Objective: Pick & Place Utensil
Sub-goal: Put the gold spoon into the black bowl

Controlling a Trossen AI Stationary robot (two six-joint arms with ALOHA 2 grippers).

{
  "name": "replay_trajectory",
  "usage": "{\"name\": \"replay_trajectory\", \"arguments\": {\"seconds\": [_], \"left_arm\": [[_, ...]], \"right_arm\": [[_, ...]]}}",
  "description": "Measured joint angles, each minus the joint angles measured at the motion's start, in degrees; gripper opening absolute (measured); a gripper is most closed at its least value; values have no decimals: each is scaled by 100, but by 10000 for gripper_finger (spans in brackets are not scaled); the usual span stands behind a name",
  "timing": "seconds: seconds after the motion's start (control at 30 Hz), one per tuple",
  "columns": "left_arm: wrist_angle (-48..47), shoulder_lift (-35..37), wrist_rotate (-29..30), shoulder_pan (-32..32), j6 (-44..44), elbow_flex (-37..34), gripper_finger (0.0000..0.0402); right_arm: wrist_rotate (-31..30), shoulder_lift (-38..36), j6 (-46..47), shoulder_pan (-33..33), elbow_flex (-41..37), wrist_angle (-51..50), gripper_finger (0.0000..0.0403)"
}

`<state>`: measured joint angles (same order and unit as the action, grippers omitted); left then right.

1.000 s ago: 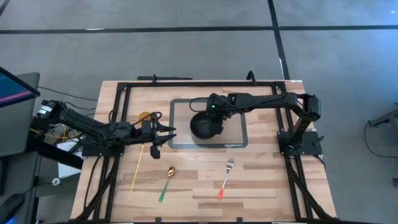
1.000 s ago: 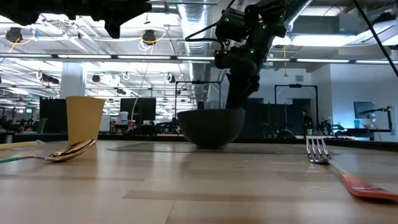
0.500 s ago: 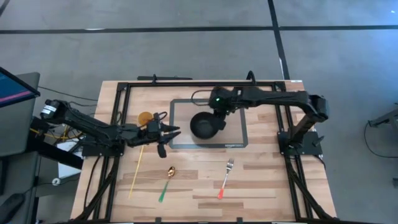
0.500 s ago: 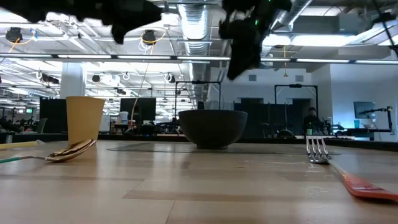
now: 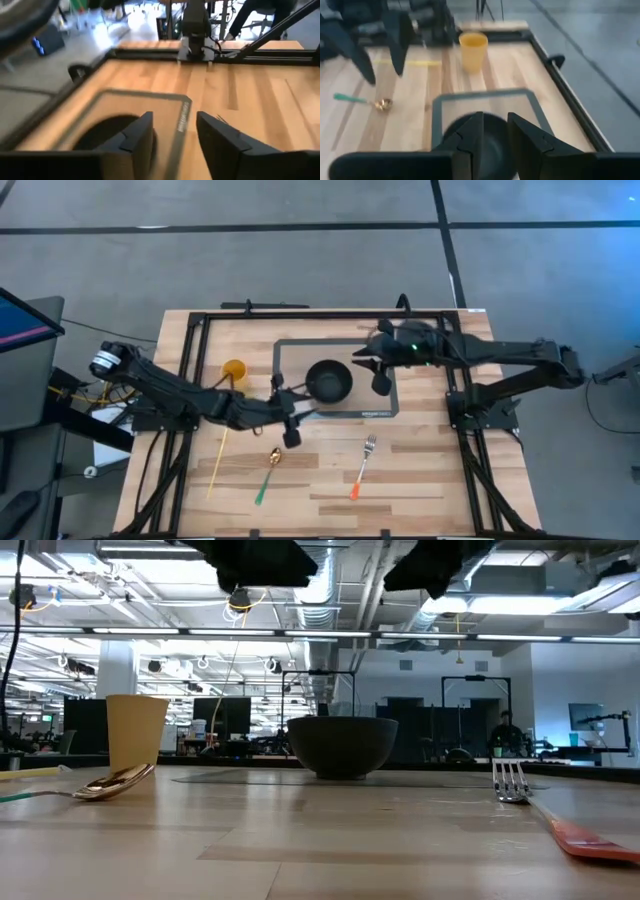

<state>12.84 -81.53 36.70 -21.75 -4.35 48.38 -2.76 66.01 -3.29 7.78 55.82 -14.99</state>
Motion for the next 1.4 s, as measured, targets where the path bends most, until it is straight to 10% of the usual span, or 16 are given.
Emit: {"name": "replay_trajectory", "arguments": {"seconds": [0.43,0.8,1.4], "left_arm": [[-643,-944,198,-1039,-2725,13,205],[-2547,-1088,-1746,-1528,-6075,13,205],[-3298,-1329,-2559,-1848,-7694,11,181]], "right_arm": [[-3,-145,-42,63,-1209,2670,81],[11,-143,-32,48,-1214,2935,81],[-2,-141,-782,63,-1216,3537,81]]}}
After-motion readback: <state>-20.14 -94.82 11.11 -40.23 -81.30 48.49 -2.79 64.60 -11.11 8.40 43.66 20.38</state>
